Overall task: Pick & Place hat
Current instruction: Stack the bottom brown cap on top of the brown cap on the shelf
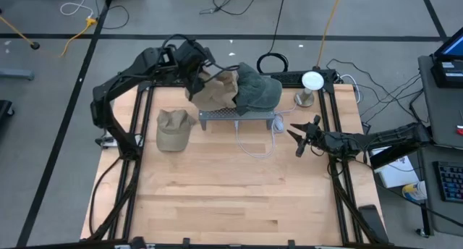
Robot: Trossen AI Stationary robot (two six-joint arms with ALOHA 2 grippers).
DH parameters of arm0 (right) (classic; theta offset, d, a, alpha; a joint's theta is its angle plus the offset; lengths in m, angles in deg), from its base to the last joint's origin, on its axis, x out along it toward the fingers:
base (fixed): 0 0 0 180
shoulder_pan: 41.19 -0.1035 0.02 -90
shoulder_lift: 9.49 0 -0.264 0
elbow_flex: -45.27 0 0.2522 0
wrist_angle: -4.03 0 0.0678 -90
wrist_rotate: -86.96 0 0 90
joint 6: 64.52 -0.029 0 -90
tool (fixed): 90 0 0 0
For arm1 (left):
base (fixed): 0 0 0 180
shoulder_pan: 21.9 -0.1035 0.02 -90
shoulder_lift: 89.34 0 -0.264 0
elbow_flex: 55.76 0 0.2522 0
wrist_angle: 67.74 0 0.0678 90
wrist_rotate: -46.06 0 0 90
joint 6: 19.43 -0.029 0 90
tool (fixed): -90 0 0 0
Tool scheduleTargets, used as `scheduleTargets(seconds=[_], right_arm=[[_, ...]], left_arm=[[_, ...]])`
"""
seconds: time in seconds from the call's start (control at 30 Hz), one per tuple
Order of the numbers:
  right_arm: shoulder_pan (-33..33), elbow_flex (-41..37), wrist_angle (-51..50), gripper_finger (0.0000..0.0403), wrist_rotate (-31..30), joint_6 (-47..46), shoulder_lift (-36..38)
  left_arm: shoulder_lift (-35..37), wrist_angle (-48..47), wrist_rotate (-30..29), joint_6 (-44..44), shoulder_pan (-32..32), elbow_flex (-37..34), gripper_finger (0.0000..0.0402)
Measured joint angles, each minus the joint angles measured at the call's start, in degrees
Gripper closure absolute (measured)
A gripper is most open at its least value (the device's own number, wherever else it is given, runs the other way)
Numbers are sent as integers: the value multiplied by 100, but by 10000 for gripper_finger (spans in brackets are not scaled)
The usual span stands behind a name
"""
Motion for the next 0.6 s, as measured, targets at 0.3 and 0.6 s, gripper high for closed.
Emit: scheduleTargets(seconds=[0.3,0.6], right_arm=[[0,0,2,273,2,1,0],[0,-2,0,273,2,1,0]], left_arm=[[-313,1235,735,-419,82,112,401],[-535,928,1476,-133,245,117,401]])
